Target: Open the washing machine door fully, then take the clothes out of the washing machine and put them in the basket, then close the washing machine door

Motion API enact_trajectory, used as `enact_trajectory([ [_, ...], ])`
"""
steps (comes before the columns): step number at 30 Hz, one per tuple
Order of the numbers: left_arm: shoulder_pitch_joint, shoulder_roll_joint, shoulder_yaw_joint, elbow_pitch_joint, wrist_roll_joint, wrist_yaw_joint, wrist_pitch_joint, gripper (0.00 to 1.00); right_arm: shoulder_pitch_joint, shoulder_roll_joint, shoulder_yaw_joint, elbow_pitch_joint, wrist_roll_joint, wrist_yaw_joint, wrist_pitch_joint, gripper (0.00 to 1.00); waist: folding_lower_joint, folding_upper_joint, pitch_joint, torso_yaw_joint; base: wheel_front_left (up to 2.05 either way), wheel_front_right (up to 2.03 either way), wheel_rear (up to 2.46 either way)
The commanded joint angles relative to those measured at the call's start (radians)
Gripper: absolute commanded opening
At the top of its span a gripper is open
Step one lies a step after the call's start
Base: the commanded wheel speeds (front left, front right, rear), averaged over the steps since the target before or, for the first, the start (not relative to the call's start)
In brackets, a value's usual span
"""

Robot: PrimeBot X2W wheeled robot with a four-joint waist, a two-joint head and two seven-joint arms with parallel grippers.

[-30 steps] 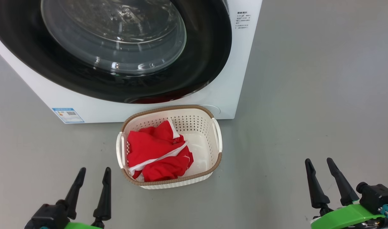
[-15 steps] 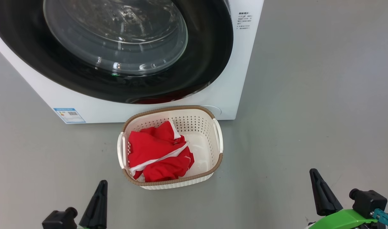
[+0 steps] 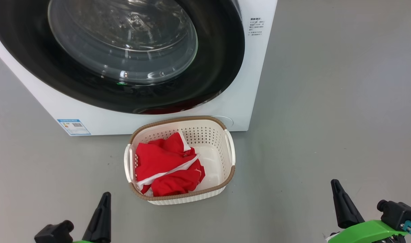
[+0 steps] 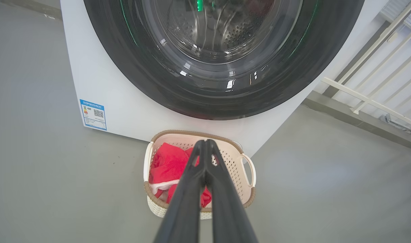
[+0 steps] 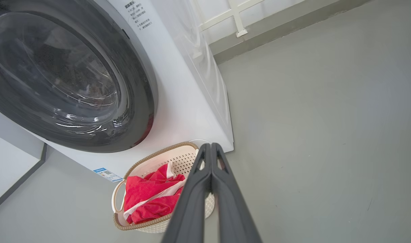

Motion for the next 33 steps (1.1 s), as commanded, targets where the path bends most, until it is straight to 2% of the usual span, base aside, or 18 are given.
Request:
enact_trajectory([
  [1,-0.018,0.013,0.009,-0.022,-0.028,-0.001,0.005,0.00,-0.017,-0.012,-0.001,-0.026,0.030,0.000,0.004,0.00,-0.0002,0.0000,-0.002,-0.001,0.00,0.00,0.00],
  [33,-0.032,0.019,0.031,-0.035,-0.389,-0.003,0.092,0.00,-0.050,-0.019,-0.016,-0.044,0.350,0.000,0.092,0.00,-0.0002,0.0000,-0.043,-0.011,0.00,0.00,0.00],
])
